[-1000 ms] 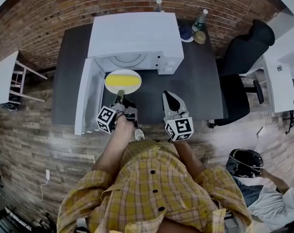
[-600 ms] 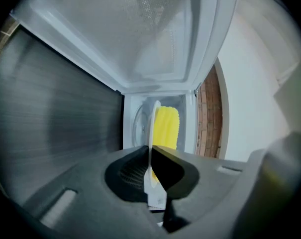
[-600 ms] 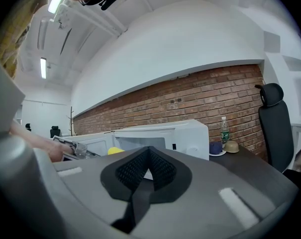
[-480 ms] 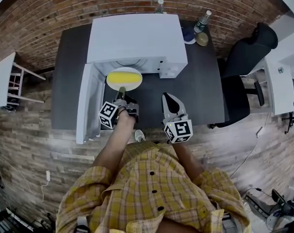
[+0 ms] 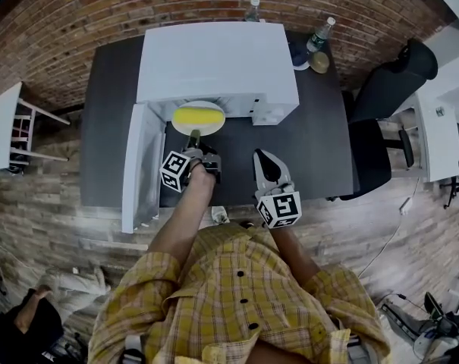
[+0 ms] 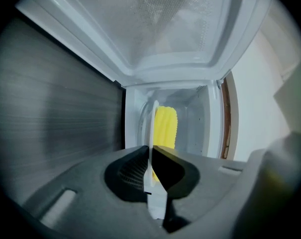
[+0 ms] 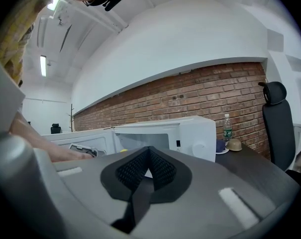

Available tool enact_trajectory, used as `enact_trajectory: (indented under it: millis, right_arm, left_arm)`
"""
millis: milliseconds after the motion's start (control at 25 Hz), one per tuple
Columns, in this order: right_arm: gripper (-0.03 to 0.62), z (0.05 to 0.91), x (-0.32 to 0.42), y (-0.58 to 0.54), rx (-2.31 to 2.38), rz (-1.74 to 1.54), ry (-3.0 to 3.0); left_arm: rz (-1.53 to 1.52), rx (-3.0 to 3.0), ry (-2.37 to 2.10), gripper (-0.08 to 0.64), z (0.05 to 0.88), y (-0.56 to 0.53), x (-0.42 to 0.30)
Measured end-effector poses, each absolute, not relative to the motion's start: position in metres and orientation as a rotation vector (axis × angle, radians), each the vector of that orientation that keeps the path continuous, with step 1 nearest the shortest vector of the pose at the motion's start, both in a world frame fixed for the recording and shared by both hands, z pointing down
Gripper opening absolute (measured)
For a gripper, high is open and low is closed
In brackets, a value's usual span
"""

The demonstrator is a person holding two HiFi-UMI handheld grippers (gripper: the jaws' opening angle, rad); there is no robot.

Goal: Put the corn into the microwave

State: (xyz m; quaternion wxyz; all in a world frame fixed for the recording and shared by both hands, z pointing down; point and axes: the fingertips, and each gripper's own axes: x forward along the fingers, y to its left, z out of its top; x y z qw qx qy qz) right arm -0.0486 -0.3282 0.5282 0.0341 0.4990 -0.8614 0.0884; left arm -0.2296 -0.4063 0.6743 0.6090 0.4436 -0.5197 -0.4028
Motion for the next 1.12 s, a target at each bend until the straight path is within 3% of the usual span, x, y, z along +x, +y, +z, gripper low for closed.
enact_trajectory:
  millis: [1120]
  right_arm:
    - [0.002, 0.544, -0.045, -0.333, 1.524, 0.304, -2.588]
  left_arm:
    - [-0.871, 0.958, -1.235, 0.018, 0.707, -0.459, -0.221]
